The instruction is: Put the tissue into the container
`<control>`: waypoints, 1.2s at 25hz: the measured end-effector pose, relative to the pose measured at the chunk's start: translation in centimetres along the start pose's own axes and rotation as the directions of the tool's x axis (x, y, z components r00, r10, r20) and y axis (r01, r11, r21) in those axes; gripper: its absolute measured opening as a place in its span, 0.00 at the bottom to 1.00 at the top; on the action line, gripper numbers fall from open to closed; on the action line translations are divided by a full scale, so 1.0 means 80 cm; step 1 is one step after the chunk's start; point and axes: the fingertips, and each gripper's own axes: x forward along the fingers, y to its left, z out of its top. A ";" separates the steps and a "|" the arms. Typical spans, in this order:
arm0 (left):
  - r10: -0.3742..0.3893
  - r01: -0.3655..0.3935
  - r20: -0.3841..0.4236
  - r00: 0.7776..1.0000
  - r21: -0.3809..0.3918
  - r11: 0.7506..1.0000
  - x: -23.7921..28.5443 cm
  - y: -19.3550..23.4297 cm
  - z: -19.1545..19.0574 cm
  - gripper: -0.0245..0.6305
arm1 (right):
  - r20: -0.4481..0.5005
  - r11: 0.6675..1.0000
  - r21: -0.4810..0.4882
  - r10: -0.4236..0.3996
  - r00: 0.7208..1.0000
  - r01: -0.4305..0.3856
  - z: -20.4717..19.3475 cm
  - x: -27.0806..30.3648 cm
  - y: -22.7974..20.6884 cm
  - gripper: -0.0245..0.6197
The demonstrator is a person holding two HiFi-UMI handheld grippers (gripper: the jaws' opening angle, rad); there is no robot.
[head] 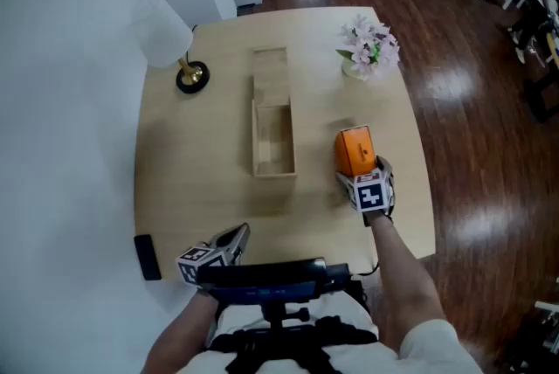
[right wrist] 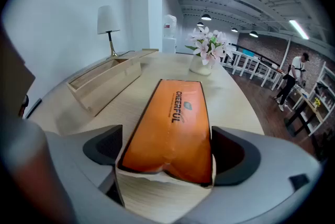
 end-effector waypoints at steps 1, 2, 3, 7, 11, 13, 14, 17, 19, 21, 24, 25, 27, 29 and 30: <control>-0.005 0.005 0.001 1.000 0.002 1.000 -0.002 0.001 0.000 0.02 | 0.000 1.000 0.003 -0.003 1.000 0.003 -0.001 0.000 0.001 0.85; -0.010 0.010 0.001 1.000 0.004 1.000 -0.004 0.001 0.000 0.02 | 0.000 1.000 0.005 -0.007 1.000 0.007 -0.001 -0.001 0.001 0.85; -0.013 0.013 -0.001 1.000 0.007 1.000 -0.005 0.002 0.000 0.02 | 0.000 1.000 0.007 -0.014 1.000 0.014 -0.001 -0.003 0.000 0.85; -0.013 0.013 -0.020 1.000 0.020 1.000 -0.008 0.001 0.013 0.02 | 0.015 0.999 0.016 -0.036 0.999 0.035 0.006 -0.010 -0.007 0.85; -0.019 0.019 -0.021 1.000 0.023 1.000 -0.004 0.000 0.017 0.02 | 0.023 0.999 0.010 -0.053 0.998 0.053 0.012 -0.013 -0.016 0.85; -0.015 0.016 -0.025 1.000 0.030 0.999 -0.004 0.002 0.016 0.02 | 0.023 0.998 0.016 -0.053 0.998 0.053 0.012 -0.014 -0.017 0.85; -0.013 0.014 -0.026 1.000 0.034 0.999 -0.003 0.003 0.017 0.02 | 0.025 0.998 0.019 -0.053 0.998 0.052 0.013 -0.014 -0.017 0.85; -0.016 0.017 -0.030 0.999 0.033 0.999 -0.001 0.008 0.018 0.02 | 0.035 0.999 0.022 -0.045 0.998 0.044 0.017 -0.013 -0.016 0.85; -0.020 0.021 -0.033 0.999 0.033 0.999 -0.001 0.009 0.019 0.02 | 0.033 0.999 0.021 -0.040 0.999 0.039 0.019 -0.013 -0.014 0.85; -0.016 0.017 -0.028 0.999 0.040 0.999 -0.005 0.011 0.023 0.02 | 0.031 0.999 0.020 -0.039 0.999 0.038 0.022 -0.011 -0.014 0.85; -0.005 0.006 -0.001 1.000 0.071 0.997 -0.009 0.015 0.039 0.02 | 0.018 0.999 0.016 -0.036 0.999 0.035 0.026 -0.003 -0.014 0.85; -0.002 0.002 0.006 1.000 0.083 0.997 -0.009 0.016 0.045 0.02 | 0.011 0.999 0.014 -0.035 0.999 0.035 0.025 0.000 -0.014 0.85; 0.000 -0.002 0.015 1.000 0.100 0.995 -0.010 0.021 0.055 0.02 | 0.000 0.999 0.012 -0.042 0.999 0.042 0.024 0.005 -0.013 0.85; -0.001 -0.001 0.018 1.000 0.104 0.995 -0.011 0.025 0.061 0.02 | -0.008 0.997 0.017 -0.071 0.997 0.071 0.024 0.004 -0.017 0.73; -0.002 0.000 0.018 1.000 0.104 0.995 -0.011 0.027 0.064 0.02 | -0.012 0.996 0.021 -0.086 0.996 0.086 0.024 0.002 -0.019 0.72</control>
